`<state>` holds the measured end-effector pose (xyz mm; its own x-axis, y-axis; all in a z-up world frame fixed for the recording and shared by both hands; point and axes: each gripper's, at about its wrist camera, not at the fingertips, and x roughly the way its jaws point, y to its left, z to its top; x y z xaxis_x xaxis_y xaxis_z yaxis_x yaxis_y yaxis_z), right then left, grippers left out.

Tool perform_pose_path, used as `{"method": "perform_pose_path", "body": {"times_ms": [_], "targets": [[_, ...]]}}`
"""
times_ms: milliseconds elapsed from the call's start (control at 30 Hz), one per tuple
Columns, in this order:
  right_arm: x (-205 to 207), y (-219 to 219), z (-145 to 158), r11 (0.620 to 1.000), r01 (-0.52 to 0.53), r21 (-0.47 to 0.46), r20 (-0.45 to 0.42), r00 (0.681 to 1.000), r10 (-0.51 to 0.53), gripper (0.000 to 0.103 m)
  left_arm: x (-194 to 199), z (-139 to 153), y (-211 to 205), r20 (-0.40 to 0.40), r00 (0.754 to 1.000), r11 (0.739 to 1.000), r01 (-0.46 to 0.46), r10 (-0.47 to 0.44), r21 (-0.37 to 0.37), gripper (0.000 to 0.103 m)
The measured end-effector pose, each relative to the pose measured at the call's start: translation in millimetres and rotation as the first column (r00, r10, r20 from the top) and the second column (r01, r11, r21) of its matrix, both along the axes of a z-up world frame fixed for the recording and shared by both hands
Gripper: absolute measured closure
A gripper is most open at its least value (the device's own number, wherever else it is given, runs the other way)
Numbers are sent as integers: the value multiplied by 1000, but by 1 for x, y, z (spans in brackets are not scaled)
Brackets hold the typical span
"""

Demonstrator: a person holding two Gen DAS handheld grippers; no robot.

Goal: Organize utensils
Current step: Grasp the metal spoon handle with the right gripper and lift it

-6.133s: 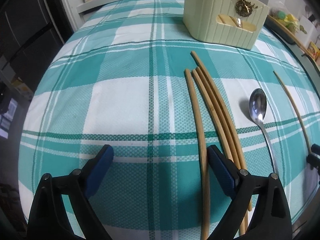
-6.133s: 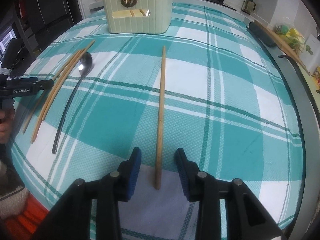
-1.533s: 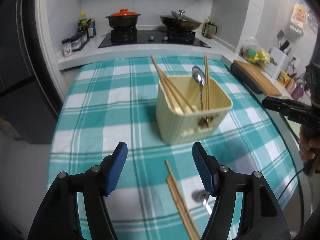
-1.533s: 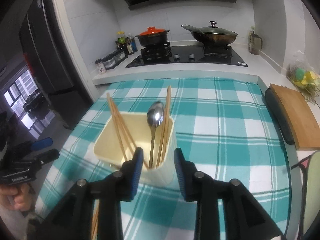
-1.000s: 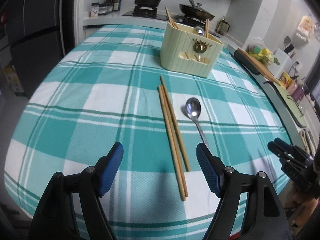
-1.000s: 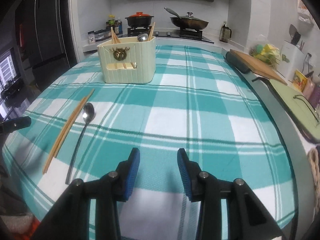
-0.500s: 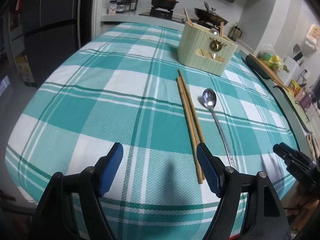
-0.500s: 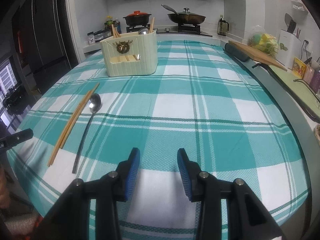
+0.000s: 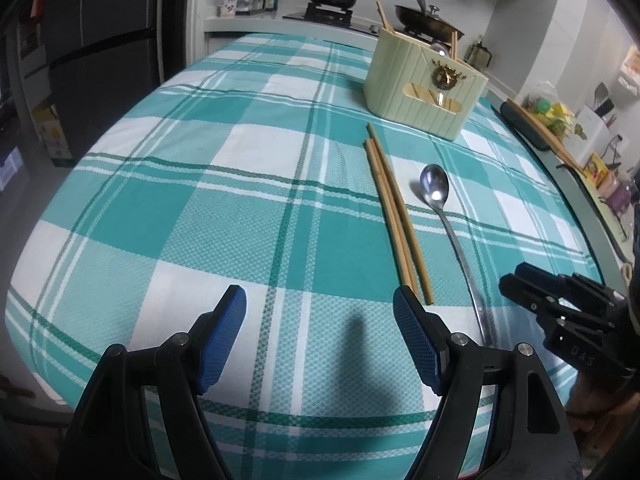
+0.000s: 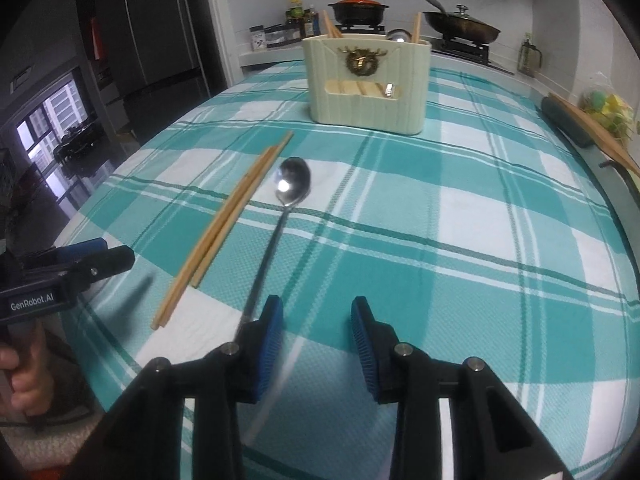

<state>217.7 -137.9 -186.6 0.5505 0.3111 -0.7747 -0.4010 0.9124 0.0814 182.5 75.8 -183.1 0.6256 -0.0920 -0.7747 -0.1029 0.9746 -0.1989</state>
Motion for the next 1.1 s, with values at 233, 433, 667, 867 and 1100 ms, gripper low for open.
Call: {"method": "perform_pose_path", "body": {"times_ms": [233,433,667,867,1100], "targets": [[29,58,-14,992,-95,-86,13,995,96,67,0,-1,3,-7,1000,1000,-17,17,12,25],[41,58,-20,991,-17,-135,47,999,24,96,16,3,-2,1,1000,1000,14,-14,25,22],[38,0,-21,970,188,-156,53,982,-181,96,50,2,-21,8,997,994,81,-82,72,22],[27,-54,-19,937,303,-173,39,953,-301,96,72,-10,-34,-28,994,989,104,-102,105,22],[15,-64,-20,935,314,-164,53,950,-309,96,77,-22,-35,-63,996,987,75,-67,142,17]]}}
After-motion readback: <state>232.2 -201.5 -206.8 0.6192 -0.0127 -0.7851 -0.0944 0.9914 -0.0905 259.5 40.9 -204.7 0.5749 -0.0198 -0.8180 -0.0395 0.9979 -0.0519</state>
